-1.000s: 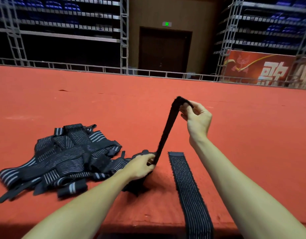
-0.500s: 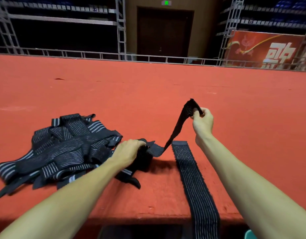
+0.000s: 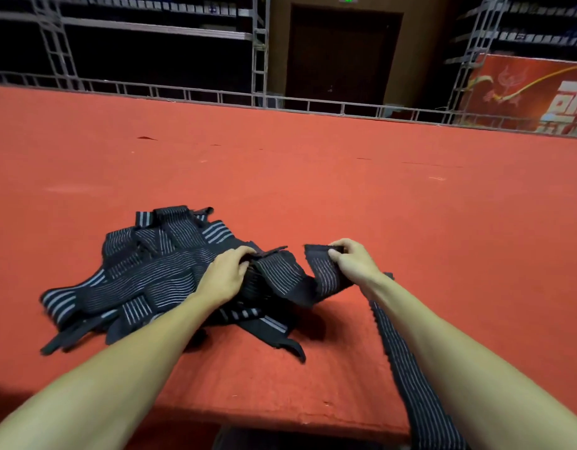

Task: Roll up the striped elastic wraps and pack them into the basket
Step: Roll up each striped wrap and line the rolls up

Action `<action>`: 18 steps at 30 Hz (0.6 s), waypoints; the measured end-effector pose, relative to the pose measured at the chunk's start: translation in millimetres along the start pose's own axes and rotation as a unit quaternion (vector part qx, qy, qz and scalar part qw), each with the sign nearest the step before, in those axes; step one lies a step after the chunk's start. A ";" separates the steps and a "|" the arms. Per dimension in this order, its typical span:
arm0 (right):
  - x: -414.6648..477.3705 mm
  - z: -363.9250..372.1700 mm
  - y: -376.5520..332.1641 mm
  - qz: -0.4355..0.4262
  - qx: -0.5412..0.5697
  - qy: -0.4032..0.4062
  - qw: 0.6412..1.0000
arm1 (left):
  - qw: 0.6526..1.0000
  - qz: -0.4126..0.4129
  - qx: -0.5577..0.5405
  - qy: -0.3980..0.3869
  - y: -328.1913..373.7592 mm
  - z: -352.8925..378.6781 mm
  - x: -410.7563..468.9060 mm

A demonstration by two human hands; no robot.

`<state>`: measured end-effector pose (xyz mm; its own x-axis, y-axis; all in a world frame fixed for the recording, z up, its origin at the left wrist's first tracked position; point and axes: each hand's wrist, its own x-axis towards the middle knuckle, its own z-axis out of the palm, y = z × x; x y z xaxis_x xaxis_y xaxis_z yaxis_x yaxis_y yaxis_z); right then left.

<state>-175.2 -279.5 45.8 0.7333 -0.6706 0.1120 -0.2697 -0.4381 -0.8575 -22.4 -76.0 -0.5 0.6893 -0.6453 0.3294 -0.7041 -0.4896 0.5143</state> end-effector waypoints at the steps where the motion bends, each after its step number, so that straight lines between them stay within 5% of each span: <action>1: -1.5 9.1 1.7 -0.008 -0.041 -0.048 0.998 | 1.000 0.006 -0.013 0.003 -1.9 -0.8 0.8; 7: -1.0 55.0 -5.1 -0.032 -0.089 -0.159 0.983 | 0.998 0.022 -0.066 0.010 -7.6 -6.0 7.3; 12: 5.9 73.0 -10.6 -0.119 -0.101 -0.102 0.982 | 0.996 0.005 -0.084 -0.002 -15.9 -7.2 13.2; 18: 13.5 74.5 -16.4 -0.105 -0.101 -0.063 0.987 | 0.996 -0.019 -0.086 0.005 -22.0 -10.3 22.7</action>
<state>-114.4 -236.7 24.0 0.8552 -0.4772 0.2024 -0.2129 -0.6793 -0.7023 10.4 -73.9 3.9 0.7167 -0.6227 0.3141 -0.6384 -0.4046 0.6547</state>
